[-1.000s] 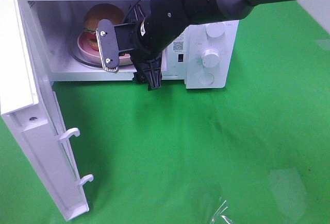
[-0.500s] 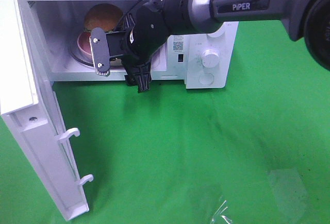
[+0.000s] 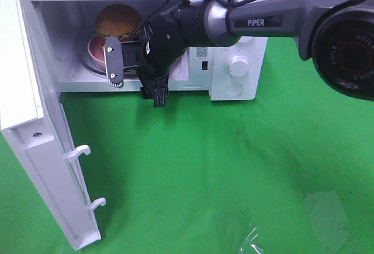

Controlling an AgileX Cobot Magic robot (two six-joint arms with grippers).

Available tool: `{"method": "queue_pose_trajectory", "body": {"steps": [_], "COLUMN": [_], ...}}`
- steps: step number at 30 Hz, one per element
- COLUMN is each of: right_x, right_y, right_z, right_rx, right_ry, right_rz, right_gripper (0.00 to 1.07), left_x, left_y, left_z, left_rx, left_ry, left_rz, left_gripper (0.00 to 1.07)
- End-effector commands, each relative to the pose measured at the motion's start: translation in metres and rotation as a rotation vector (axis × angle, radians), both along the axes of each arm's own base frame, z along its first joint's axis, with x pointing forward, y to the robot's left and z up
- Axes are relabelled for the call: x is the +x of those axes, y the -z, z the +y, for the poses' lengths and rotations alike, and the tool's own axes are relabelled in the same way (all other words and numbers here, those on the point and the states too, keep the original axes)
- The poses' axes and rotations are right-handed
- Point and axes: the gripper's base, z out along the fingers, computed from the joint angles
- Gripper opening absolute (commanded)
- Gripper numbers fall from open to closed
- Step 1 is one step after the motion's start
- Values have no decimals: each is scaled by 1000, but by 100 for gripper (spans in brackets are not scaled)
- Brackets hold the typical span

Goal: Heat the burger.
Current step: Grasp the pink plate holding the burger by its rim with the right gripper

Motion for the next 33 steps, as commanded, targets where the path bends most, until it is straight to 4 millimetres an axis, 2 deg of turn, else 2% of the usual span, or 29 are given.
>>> {"method": "queue_pose_trajectory", "body": {"steps": [1, 4, 5, 6, 8, 9, 10, 11, 12, 16, 23, 33], "right_x": [2, 2, 1, 1, 1, 1, 0, 0, 0, -1, -2, -15], "right_y": [-1, -1, -1, -1, -1, -1, 0, 0, 1, 0, -8, -13], "right_z": [-2, -2, -1, -1, -1, -1, -1, -1, -1, -2, -3, 6], "right_rx": [2, 3, 10, 10, 11, 11, 6, 6, -1, -6, -7, -65], "right_ry": [12, 13, 16, 16, 20, 20, 19, 19, 20, 22, 23, -23], "right_rz": [9, 10, 16, 16, 24, 24, 29, 29, 37, 42, 40, 63], "right_gripper": [71, 67, 56, 56, 30, 30, 16, 16, 5, 0, 0, 0], "left_x": [-2, -2, -2, -2, -2, -2, -2, -2, -2, -2, -2, -2], "left_y": [0, 0, 0, 0, 0, 0, 0, 0, 0, 0, 0, 0], "left_z": [-1, -1, -1, -1, -1, -1, -1, -1, -1, -1, -1, -1], "left_rx": [-10, -10, -10, -10, -10, -10, -10, -10, -10, -10, -10, -10], "left_ry": [7, 7, 7, 7, 7, 7, 7, 7, 7, 7, 7, 7], "left_rz": [-20, -20, -20, -20, -20, -20, -20, -20, -20, -20, -20, -20], "left_gripper": [98, 98, 98, 98, 98, 98, 98, 98, 98, 98, 98, 98]}}
